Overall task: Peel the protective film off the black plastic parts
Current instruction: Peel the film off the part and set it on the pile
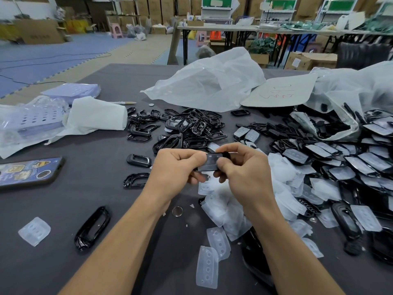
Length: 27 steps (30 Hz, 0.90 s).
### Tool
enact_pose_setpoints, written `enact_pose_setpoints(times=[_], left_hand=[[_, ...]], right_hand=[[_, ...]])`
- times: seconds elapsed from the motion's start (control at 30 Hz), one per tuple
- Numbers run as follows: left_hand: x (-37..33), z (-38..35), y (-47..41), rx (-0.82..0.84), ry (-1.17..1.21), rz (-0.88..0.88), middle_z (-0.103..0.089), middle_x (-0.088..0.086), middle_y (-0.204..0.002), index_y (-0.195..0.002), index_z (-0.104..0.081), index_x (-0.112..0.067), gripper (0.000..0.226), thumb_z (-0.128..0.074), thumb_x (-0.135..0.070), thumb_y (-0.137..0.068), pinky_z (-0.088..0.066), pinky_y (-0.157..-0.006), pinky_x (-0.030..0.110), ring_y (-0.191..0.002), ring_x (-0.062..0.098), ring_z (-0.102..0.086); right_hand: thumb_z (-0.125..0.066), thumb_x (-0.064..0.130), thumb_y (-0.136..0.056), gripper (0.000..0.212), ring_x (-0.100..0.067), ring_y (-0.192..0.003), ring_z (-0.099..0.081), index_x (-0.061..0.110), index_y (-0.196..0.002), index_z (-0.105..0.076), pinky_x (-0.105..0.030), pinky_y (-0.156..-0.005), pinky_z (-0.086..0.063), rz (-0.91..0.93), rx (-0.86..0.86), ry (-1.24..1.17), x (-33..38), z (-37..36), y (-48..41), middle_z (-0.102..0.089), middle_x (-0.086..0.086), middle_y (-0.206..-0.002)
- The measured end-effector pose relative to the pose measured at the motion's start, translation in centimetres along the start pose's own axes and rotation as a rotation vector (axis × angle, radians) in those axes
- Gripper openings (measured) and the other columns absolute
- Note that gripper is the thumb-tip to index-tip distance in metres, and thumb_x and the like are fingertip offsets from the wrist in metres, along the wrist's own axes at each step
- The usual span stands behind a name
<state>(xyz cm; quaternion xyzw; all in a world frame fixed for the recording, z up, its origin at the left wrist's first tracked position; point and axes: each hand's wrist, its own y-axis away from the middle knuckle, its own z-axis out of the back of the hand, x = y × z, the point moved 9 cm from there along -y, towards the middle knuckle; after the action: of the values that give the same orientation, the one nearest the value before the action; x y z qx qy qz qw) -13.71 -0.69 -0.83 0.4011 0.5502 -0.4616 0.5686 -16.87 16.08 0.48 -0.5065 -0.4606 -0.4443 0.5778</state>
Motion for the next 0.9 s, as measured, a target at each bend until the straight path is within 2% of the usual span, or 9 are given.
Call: enact_pose_setpoints(times=[0.13, 0.37, 0.47, 0.53, 0.67, 0.73, 0.8, 0.87, 0.9], left_hand=[[0.1, -0.1, 0.3, 0.075, -0.014, 0.048, -0.077, 0.012, -0.073, -0.075, -0.084, -0.016, 0.024, -0.070, -0.004, -0.091, -0.052, -0.054, 0.020, -0.057, 0.013, -0.068], [0.2, 0.4, 0.3, -0.044, -0.023, 0.068, -0.073, 0.014, -0.063, -0.066, -0.080, -0.010, 0.022, -0.070, 0.002, -0.080, -0.049, -0.047, 0.021, -0.047, 0.014, -0.060], [0.3, 0.7, 0.2, -0.083, -0.038, 0.067, -0.072, 0.014, -0.061, -0.064, -0.080, -0.012, 0.021, -0.071, 0.001, -0.078, -0.047, -0.046, 0.022, -0.046, 0.014, -0.060], [0.3, 0.7, 0.2, -0.078, -0.037, 0.067, -0.072, 0.013, -0.061, -0.064, -0.080, -0.013, 0.016, -0.072, -0.004, -0.074, -0.047, -0.046, 0.021, -0.046, 0.013, -0.061], [0.6, 0.1, 0.2, -0.044, -0.032, 0.074, -0.072, 0.012, -0.061, -0.065, -0.080, -0.012, 0.012, -0.071, -0.008, -0.071, -0.048, -0.047, 0.021, -0.048, 0.013, -0.061], [0.7, 0.0, 0.2, -0.052, -0.041, 0.072, -0.073, 0.012, -0.062, -0.065, -0.081, -0.014, 0.015, -0.071, -0.006, -0.074, -0.049, -0.048, 0.022, -0.050, 0.013, -0.062], [0.6, 0.3, 0.2, -0.086, -0.063, 0.054, -0.073, 0.011, -0.062, -0.065, -0.081, -0.016, 0.018, -0.071, -0.005, -0.075, -0.049, -0.050, 0.022, -0.051, 0.012, -0.063], [0.6, 0.7, 0.1, -0.106, -0.065, 0.045, -0.072, 0.009, -0.061, -0.065, -0.081, -0.015, 0.019, -0.070, -0.004, -0.076, -0.049, -0.050, 0.021, -0.050, 0.011, -0.062], [0.7, 0.8, 0.1, -0.099, -0.054, 0.051, -0.072, 0.009, -0.060, -0.067, -0.081, -0.014, 0.019, -0.069, -0.003, -0.077, -0.048, -0.050, 0.021, -0.049, 0.011, -0.060]], right_hand=[[-0.061, -0.013, -0.089, 0.030, -0.019, -0.052, -0.065, 0.014, -0.085, -0.073, -0.029, -0.052, -0.053, -0.029, -0.011, -0.064, -0.1, 0.4, 0.0, -0.073, -0.008, -0.068], [-0.052, -0.017, -0.091, 0.034, -0.021, -0.051, -0.063, 0.010, -0.086, -0.073, -0.028, -0.051, -0.053, -0.068, 0.007, -0.103, -0.4, 0.0, 0.2, -0.073, -0.008, -0.071], [-0.061, -0.007, -0.092, 0.027, -0.024, -0.053, -0.064, 0.014, -0.082, -0.073, -0.030, -0.052, -0.053, -0.039, -0.009, -0.079, -0.3, 0.0, 0.2, -0.073, -0.010, -0.071], [-0.066, -0.005, -0.091, 0.021, -0.021, -0.052, -0.064, 0.012, -0.081, -0.072, -0.027, -0.050, -0.052, -0.030, -0.015, -0.060, -0.2, 0.0, 0.2, -0.072, -0.007, -0.067], [-0.061, -0.009, -0.091, 0.025, -0.020, -0.050, -0.062, 0.012, -0.081, -0.071, -0.031, -0.050, -0.049, -0.060, -0.034, 0.006, -0.4, 0.4, 0.2, -0.071, -0.004, -0.064], [-0.063, 0.001, -0.091, 0.024, -0.016, -0.061, -0.066, 0.021, -0.083, -0.071, -0.031, -0.061, -0.053, 0.058, -0.065, 0.253, 0.6, 0.7, 0.3, -0.072, 0.003, -0.069], [-0.067, 0.010, -0.089, 0.020, -0.009, -0.085, -0.067, 0.027, -0.095, -0.074, -0.021, -0.080, -0.050, 0.224, -0.064, 0.534, 2.3, 0.2, 1.1, -0.075, 0.011, -0.086], [-0.072, 0.012, -0.083, 0.035, -0.006, -0.110, -0.057, 0.027, -0.113, -0.073, -0.014, -0.097, -0.039, 0.322, -0.006, 0.660, 3.2, -0.9, 1.9, -0.071, 0.016, -0.105], [-0.075, 0.013, -0.079, 0.042, -0.006, -0.116, -0.052, 0.027, -0.118, -0.072, -0.016, -0.103, -0.035, 0.356, 0.029, 0.692, 3.3, -1.5, 2.1, -0.067, 0.019, -0.106]])
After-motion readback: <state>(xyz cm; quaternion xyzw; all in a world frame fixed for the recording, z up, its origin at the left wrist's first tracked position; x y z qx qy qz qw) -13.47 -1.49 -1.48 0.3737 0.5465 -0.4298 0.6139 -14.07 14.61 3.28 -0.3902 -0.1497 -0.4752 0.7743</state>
